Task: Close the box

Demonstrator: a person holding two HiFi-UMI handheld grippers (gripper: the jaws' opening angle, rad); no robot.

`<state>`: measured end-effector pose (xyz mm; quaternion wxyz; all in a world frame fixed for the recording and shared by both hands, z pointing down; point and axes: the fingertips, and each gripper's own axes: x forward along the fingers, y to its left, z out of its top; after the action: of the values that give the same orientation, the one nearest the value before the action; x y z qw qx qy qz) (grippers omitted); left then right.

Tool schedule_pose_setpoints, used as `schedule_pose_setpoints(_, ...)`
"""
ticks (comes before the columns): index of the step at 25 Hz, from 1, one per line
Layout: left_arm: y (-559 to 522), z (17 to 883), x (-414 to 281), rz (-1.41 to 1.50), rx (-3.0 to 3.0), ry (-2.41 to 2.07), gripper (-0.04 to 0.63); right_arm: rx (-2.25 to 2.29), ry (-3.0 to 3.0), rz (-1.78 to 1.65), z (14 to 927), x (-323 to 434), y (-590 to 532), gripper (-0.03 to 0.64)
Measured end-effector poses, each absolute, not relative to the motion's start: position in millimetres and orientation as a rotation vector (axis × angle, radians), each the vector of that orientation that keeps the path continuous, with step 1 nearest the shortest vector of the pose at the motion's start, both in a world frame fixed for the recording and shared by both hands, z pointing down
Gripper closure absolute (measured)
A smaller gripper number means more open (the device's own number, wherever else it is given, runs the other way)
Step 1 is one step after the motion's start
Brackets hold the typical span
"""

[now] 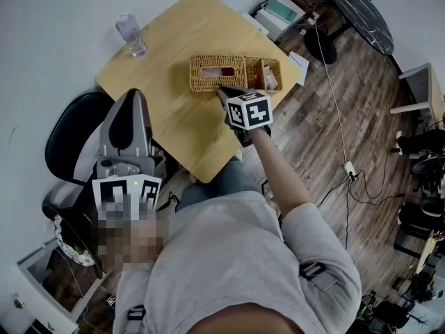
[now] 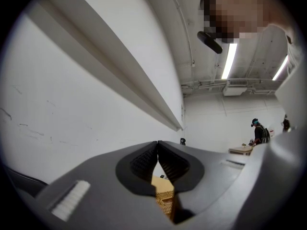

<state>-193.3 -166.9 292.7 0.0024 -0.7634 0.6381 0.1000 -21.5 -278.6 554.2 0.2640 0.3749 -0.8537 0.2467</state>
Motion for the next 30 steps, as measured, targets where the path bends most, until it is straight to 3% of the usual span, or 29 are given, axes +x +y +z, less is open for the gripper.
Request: schedule_pose_setpoints(30,-179,255,-125,0.341,-2.374,1.921,0.536,1.370,-2.679,0.073,344,66,-252,0.601)
